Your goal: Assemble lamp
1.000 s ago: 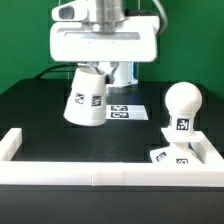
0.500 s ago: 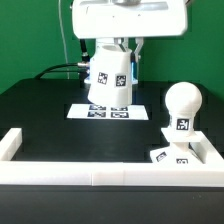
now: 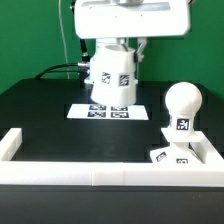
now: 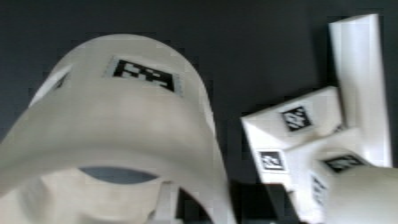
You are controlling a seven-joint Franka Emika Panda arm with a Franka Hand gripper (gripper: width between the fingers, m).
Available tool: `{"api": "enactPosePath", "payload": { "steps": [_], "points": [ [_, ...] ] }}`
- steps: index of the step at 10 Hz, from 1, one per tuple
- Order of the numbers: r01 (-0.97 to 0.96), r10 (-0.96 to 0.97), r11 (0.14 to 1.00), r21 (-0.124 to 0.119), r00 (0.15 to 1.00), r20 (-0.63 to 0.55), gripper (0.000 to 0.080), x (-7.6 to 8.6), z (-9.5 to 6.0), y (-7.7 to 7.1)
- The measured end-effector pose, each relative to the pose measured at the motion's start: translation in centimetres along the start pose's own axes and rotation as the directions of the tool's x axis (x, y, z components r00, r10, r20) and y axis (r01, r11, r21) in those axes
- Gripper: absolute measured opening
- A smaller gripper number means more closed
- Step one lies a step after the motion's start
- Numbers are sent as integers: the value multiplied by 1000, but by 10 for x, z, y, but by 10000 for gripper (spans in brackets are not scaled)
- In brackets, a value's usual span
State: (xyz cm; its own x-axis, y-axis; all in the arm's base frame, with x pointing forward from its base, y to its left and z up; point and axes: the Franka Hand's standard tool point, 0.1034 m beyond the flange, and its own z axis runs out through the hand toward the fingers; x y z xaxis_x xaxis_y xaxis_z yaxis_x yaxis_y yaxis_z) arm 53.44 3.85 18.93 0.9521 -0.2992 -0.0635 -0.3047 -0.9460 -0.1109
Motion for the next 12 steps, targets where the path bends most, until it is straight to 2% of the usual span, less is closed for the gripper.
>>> {"api": "enactPosePath", "payload": {
  "steps": [2, 6, 7, 9, 12],
  "points": [
    [-20, 21, 1000, 15, 1000, -7, 44, 11, -21, -33],
    [-47, 48, 998, 29, 999, -9, 44, 24, -52, -77],
    [-41, 42, 999, 30, 999, -15, 44, 28, -53, -82],
    [-35, 35, 999, 22, 999, -20, 44, 40, -45, -90],
    [-41, 41, 999, 0, 999, -17, 44, 54, -17, -100]
  ]
}}
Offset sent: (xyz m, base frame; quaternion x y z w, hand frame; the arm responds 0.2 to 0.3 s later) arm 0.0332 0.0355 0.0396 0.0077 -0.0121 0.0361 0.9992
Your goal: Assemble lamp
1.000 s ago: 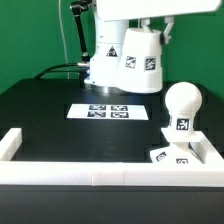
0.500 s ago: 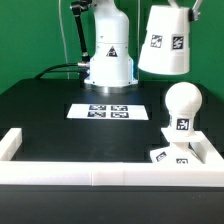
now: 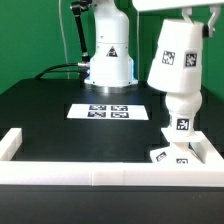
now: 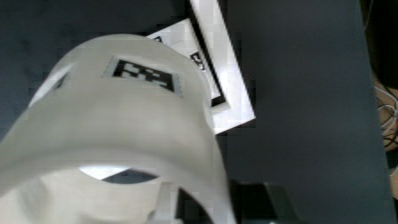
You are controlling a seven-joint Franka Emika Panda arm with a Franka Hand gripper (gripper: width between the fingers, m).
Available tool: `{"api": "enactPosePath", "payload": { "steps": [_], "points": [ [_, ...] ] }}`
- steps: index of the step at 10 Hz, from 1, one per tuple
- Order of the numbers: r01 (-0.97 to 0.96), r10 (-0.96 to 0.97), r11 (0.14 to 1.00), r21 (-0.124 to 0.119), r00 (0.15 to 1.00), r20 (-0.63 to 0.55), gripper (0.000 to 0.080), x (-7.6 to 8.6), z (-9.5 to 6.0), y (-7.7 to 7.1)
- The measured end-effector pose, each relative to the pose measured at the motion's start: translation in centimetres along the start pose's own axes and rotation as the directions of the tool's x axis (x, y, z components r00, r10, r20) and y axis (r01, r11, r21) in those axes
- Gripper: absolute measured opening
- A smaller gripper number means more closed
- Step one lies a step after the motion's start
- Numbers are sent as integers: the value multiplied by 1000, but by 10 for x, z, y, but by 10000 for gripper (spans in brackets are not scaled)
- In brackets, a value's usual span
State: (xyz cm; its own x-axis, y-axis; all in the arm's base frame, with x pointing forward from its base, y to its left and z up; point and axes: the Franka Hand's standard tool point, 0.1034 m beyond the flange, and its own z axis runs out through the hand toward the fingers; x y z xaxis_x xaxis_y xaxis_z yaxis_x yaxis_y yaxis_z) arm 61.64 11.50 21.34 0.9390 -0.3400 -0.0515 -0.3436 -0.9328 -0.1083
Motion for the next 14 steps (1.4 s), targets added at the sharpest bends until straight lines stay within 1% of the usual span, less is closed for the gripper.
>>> {"api": "enactPosePath", "payload": {
  "steps": [3, 4, 5, 6, 7, 11, 13, 14],
  "points": [
    [8, -8, 1000, -20, 1000, 2, 45, 1, 30, -2],
    [12, -12, 1000, -23, 1000, -1, 45, 1, 39, -3],
    [15, -15, 999, -31, 1000, 7, 45, -1, 50, -4],
    [21, -20, 999, -39, 1000, 14, 45, -2, 56, -4],
    [25, -24, 999, -44, 1000, 19, 45, -4, 61, -4],
    [26, -24, 999, -48, 999, 26, 45, -7, 65, -2],
    [32, -30, 998, -47, 999, 27, 45, -7, 63, 1],
    [39, -38, 998, -45, 999, 28, 242, -8, 61, 4]
  ]
}}
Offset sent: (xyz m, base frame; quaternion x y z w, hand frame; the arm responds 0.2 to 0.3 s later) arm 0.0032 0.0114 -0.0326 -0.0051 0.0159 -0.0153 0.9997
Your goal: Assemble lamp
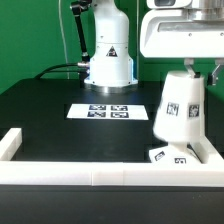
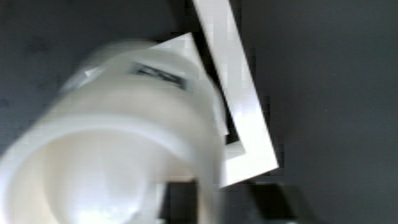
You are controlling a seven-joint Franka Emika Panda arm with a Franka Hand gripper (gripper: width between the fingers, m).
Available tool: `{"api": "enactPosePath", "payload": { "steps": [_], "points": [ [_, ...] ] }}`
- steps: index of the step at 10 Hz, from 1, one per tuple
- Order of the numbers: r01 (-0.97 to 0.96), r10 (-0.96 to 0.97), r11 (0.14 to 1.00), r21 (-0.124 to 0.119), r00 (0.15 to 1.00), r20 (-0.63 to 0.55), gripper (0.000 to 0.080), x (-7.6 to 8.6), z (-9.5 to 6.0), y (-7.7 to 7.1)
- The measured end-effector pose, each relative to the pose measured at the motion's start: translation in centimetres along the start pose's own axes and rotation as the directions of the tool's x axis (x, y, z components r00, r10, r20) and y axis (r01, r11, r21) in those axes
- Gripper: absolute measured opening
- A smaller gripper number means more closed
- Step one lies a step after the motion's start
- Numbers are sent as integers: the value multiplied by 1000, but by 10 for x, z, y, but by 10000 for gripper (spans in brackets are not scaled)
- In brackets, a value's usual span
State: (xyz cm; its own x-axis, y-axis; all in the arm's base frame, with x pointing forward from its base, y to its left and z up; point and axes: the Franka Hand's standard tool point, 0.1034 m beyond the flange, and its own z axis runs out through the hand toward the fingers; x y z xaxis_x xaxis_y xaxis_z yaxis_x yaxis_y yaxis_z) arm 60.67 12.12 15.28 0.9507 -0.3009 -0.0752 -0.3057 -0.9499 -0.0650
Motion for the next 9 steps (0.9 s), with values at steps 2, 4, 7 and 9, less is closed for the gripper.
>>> {"api": "enactPosePath", "payload": {
  "steps": [2, 4, 7, 9],
  "points": [
    [16, -16, 1000, -1, 1000, 9, 377, -4, -3, 3],
    [16, -16, 1000, -2, 1000, 20, 661, -10, -6, 3],
    [-36, 37, 999, -18, 999, 22, 698, -22, -1, 5],
    [-36, 37, 999, -18, 999, 21, 698, -22, -1, 5]
  ]
}}
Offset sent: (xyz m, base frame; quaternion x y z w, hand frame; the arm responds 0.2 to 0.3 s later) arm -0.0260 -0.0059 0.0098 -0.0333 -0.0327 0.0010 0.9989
